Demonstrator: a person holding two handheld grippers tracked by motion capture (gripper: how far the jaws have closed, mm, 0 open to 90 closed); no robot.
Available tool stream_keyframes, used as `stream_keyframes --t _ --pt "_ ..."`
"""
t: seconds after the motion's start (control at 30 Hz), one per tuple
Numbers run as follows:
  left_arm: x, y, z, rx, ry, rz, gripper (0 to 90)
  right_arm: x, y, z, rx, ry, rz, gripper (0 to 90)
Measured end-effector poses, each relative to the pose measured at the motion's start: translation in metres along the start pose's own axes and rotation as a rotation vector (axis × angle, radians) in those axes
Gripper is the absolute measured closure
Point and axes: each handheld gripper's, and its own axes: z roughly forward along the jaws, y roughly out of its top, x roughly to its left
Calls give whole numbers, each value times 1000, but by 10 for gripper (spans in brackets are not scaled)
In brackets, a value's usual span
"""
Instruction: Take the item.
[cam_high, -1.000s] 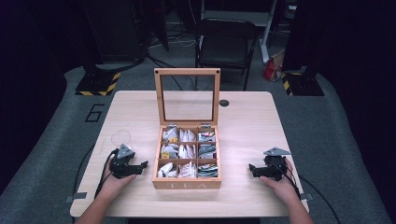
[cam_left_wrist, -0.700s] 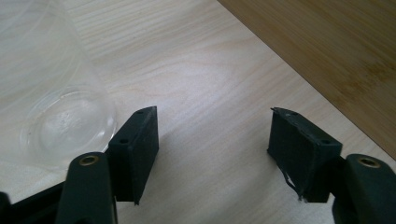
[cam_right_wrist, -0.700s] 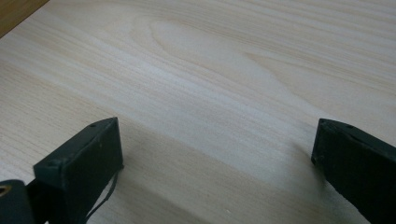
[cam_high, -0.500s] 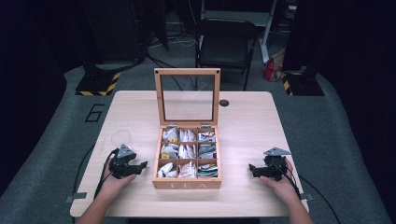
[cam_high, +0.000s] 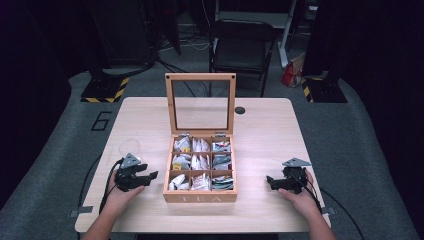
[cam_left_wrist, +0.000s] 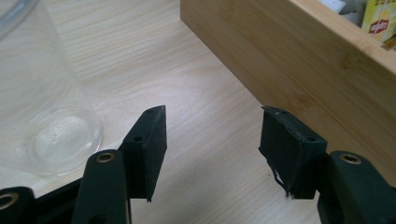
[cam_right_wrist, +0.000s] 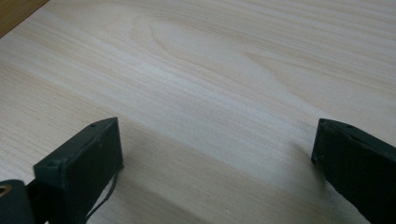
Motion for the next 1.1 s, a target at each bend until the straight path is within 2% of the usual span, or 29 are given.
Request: stream_keyframes --t 0.23,0.3,0.37,0.7,0.9,0.97,1.1 --pt "-2 3 -4 -13 -3 -13 420 0 0 0 0 0 0 13" --pt "-1 5 -5 -5 1 4 428 0 0 0 0 0 0 12" --pt "-1 6 -6 0 -3 5 431 0 0 0 1 0 0 13" --pt "-4 19 -16 -41 4 -19 428 0 0 0 0 0 0 13" --pt "-9 28 -20 -52 -12 -16 432 0 0 0 1 0 0 13" --pt "-11 32 -21 -49 -28 -15 442 0 0 0 0 0 0 13" --pt "-14 36 -21 -52 -29 -4 452 0 0 0 0 0 0 13"
